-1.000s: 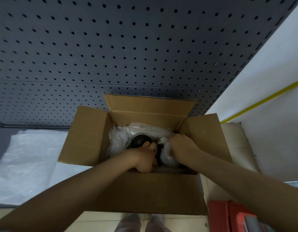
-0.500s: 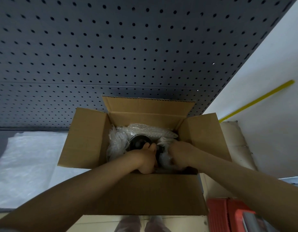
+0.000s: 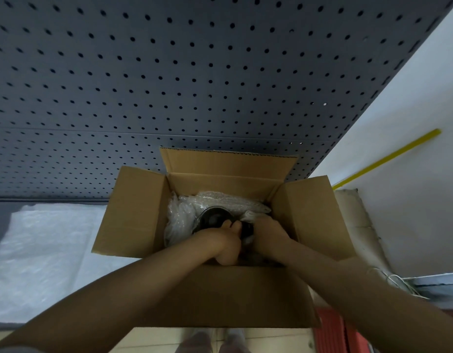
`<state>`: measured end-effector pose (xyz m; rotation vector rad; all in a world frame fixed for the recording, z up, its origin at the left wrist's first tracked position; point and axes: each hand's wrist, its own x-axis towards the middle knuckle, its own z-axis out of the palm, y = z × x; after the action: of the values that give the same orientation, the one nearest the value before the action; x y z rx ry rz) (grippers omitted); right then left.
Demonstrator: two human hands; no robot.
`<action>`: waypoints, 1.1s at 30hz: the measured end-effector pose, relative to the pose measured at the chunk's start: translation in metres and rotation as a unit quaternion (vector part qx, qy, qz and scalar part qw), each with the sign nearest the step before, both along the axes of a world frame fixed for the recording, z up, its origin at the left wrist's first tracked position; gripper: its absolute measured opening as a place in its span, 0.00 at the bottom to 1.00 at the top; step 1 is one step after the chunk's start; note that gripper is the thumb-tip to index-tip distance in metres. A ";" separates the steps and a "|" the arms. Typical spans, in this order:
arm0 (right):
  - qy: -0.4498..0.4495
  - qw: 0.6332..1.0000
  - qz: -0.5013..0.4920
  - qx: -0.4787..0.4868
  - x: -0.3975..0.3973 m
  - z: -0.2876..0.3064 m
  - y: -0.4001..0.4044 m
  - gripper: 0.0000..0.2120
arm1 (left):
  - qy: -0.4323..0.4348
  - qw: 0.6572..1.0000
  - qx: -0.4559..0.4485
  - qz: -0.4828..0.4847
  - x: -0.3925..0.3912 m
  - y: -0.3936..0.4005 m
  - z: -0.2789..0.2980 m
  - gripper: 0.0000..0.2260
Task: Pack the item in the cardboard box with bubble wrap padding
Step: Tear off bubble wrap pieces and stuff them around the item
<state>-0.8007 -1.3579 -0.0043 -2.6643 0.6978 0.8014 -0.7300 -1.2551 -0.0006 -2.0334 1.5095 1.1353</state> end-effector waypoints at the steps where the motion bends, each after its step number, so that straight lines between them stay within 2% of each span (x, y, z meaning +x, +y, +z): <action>1: 0.029 0.999 0.004 0.032 0.001 0.008 -0.005 0.16 | 0.007 1.000 -0.011 -0.003 0.001 0.002 0.007 0.23; 3: 0.099 0.993 0.016 0.069 0.001 0.030 -0.013 0.16 | 0.037 0.997 -0.066 0.022 0.004 0.008 0.020 0.18; 5: 0.108 0.992 0.014 0.061 0.002 0.042 -0.019 0.15 | 0.056 0.982 -0.151 0.093 0.009 0.015 0.029 0.14; 8: 0.082 0.996 0.035 0.019 0.000 0.035 -0.015 0.17 | -0.005 0.967 -0.223 0.126 0.022 0.028 0.037 0.17; 11: 0.068 0.997 0.044 -0.018 0.003 0.016 -0.004 0.21 | -0.045 0.966 -0.215 0.135 0.032 0.040 0.042 0.22; 14: 0.025 0.996 0.050 -0.068 0.006 0.003 0.004 0.17 | -0.057 0.968 -0.206 0.136 0.033 0.051 0.043 0.23; 17: 0.002 0.994 0.016 -0.103 0.007 -0.003 0.011 0.15 | -0.066 0.967 -0.202 0.142 0.032 0.059 0.040 0.23; 20: 0.009 0.994 -0.024 -0.109 0.005 0.000 0.013 0.21 | -0.072 0.965 -0.203 0.149 0.033 0.066 0.040 0.22; 23: 0.028 0.994 -0.079 -0.063 0.005 0.014 0.009 0.30 | -0.079 0.963 -0.212 0.148 0.034 0.072 0.044 0.21; 27: 0.037 0.997 -0.071 -0.015 0.006 0.040 0.005 0.22 | -0.111 0.957 -0.225 0.142 0.041 0.079 0.051 0.21; 33: -0.051 0.996 -0.068 0.016 0.013 0.072 0.021 0.12 | -0.104 0.950 -0.264 0.127 0.050 0.089 0.065 0.16</action>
<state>-0.7876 -1.3373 0.0675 -2.5747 0.8230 0.6300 -0.6796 -1.1664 0.0645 -2.6686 1.5964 0.5986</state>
